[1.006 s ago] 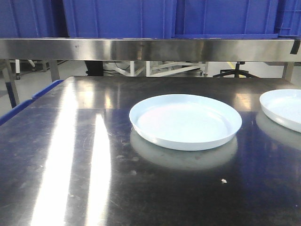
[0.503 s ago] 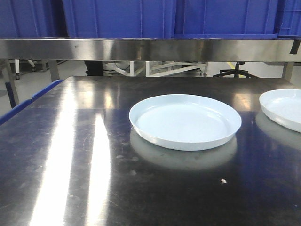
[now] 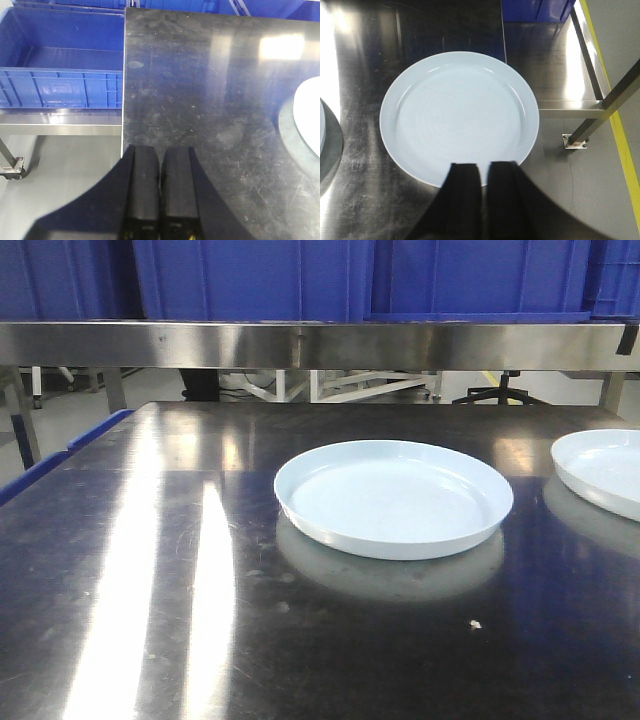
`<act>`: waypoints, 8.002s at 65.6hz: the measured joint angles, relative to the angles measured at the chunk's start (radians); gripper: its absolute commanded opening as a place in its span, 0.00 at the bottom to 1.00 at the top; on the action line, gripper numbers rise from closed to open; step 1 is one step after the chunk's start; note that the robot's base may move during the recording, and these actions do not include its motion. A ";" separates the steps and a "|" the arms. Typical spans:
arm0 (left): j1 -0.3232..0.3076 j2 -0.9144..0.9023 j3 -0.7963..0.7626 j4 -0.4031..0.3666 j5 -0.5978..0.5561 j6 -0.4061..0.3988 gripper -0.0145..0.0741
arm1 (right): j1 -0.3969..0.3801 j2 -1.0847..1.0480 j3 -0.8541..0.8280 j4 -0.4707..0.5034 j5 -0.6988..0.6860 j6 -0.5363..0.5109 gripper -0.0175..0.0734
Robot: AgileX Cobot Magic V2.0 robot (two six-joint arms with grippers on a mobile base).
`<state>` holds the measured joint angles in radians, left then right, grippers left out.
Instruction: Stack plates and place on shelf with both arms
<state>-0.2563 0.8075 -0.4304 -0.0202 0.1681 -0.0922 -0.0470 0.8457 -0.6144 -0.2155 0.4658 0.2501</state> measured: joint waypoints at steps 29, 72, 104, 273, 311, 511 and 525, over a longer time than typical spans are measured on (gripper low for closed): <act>0.000 0.000 0.000 0.000 0.000 0.000 0.26 | -0.008 0.037 0.000 0.000 0.003 0.000 0.70; 0.000 0.000 0.000 0.000 -0.001 0.000 0.26 | -0.222 0.482 -0.256 0.000 -0.022 0.000 0.70; 0.000 0.000 0.000 0.000 -0.001 0.000 0.26 | -0.251 0.660 -0.269 0.000 -0.067 0.000 0.70; 0.000 0.000 0.000 0.000 -0.004 0.000 0.26 | 0.378 0.690 -0.474 0.251 -0.005 0.003 0.24; 0.000 0.000 0.000 0.000 -0.004 0.000 0.26 | 0.378 0.848 -0.474 0.216 0.090 0.003 0.74; 0.000 0.000 0.000 0.000 -0.004 0.000 0.26 | 0.021 -0.566 0.107 0.129 0.218 0.001 0.24; 0.000 0.000 0.000 0.000 -0.004 0.000 0.26 | 0.021 -0.566 0.107 0.129 0.218 0.001 0.24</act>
<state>-0.2563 0.8075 -0.4304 -0.0202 0.1644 -0.0922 -0.0255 0.2798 -0.5077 -0.0864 0.6837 0.2506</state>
